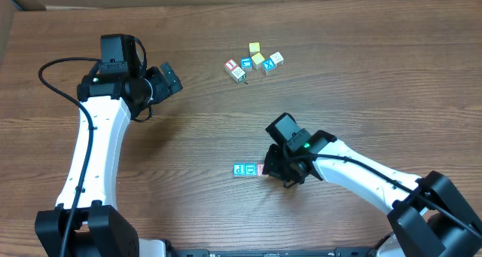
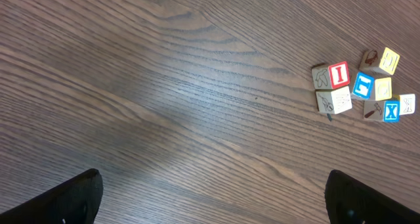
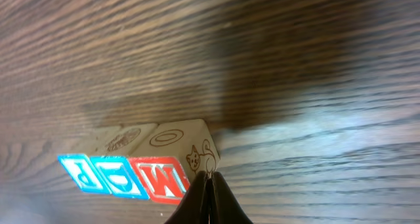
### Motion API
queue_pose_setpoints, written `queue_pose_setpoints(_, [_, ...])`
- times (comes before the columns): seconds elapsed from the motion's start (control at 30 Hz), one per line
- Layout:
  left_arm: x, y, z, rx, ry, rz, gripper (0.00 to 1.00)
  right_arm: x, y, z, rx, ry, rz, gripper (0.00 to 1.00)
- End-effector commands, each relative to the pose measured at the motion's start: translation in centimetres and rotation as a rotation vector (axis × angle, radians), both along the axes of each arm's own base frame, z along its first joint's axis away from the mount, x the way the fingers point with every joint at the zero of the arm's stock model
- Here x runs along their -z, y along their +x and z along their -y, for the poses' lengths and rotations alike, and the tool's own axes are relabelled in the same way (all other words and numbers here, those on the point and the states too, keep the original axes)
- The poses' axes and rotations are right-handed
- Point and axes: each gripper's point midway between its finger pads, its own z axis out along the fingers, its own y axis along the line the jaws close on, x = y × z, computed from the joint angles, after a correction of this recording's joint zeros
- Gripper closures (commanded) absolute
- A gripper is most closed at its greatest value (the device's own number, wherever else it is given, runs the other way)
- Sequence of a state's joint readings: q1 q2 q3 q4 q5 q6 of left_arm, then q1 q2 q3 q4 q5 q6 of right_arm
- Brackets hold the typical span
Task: Flip 3 blocks
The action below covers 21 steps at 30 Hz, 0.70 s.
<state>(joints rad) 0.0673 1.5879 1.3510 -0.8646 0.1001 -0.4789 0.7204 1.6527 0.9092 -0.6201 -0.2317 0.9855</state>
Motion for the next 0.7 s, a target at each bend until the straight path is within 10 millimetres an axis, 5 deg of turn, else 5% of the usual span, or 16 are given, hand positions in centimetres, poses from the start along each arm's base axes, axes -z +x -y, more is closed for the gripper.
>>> queue_pose_setpoints(0.0, [-0.5,0.2,-0.2,0.005,0.010,0.016,0.00,0.1,-0.3,-0.3,-0.006,-0.001,0.007,0.96])
queue_pose_setpoints(0.43, [-0.5,0.2,-0.2,0.005,0.010,0.016,0.00,-0.1,0.1,-0.6,-0.011,0.009,0.030,0.96])
queue_pose_setpoints(0.67, [-0.5,0.2,-0.2,0.005,0.010,0.016,0.00,-1.1,0.8,-0.7,-0.110,0.003,0.071,0.84])
